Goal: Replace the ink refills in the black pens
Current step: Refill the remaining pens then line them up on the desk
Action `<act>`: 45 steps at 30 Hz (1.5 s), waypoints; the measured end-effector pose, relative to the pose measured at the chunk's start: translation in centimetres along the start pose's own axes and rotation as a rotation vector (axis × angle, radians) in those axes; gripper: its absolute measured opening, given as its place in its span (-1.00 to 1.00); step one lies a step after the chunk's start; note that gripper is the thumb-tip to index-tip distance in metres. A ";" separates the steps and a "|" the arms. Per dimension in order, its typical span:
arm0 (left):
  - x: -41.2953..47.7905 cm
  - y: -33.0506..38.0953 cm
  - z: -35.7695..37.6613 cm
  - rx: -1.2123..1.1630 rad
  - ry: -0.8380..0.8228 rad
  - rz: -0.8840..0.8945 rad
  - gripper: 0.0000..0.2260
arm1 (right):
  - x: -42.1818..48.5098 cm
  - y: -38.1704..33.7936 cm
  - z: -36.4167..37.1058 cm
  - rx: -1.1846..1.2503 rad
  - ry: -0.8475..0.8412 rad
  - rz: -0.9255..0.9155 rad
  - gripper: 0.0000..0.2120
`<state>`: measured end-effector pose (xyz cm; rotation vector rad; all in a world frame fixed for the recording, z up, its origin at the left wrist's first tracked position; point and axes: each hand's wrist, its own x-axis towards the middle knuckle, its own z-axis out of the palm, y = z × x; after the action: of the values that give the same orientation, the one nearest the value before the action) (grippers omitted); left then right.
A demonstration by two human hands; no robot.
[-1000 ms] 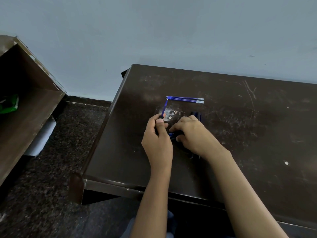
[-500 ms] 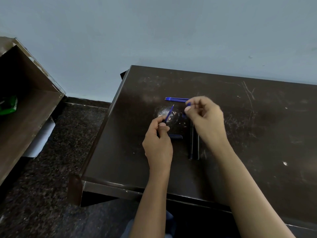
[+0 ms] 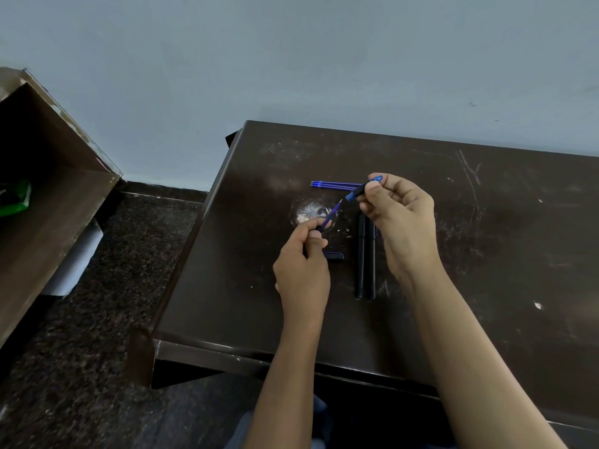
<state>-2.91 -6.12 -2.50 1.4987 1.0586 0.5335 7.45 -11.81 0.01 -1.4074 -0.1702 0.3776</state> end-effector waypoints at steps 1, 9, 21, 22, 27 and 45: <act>0.0 0.0 0.0 0.009 -0.003 0.006 -0.77 | 0.0 0.1 0.0 -0.010 -0.009 0.002 -0.87; 0.0 -0.1 0.1 0.043 -0.071 0.058 -0.77 | 0.2 0.8 0.0 -0.122 -0.115 0.041 -0.85; -0.1 0.1 0.1 0.072 -0.067 0.067 -0.77 | 0.6 0.3 -0.7 0.021 0.020 0.005 -0.86; -0.1 0.0 0.0 0.075 -0.068 0.065 -0.77 | 0.6 0.3 -0.7 0.002 0.004 0.002 -0.86; -0.1 0.0 0.0 0.087 -0.068 0.056 -0.78 | 0.5 0.6 -0.4 -0.100 -0.093 0.025 -0.84; -0.2 -0.2 0.1 0.152 -0.071 0.072 -0.69 | 0.9 0.5 -1.2 -0.155 -0.225 0.196 -0.91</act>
<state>-3.02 -6.35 -2.69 1.6825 1.0113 0.4543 8.56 -12.52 -0.79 -1.5376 -0.2507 0.6983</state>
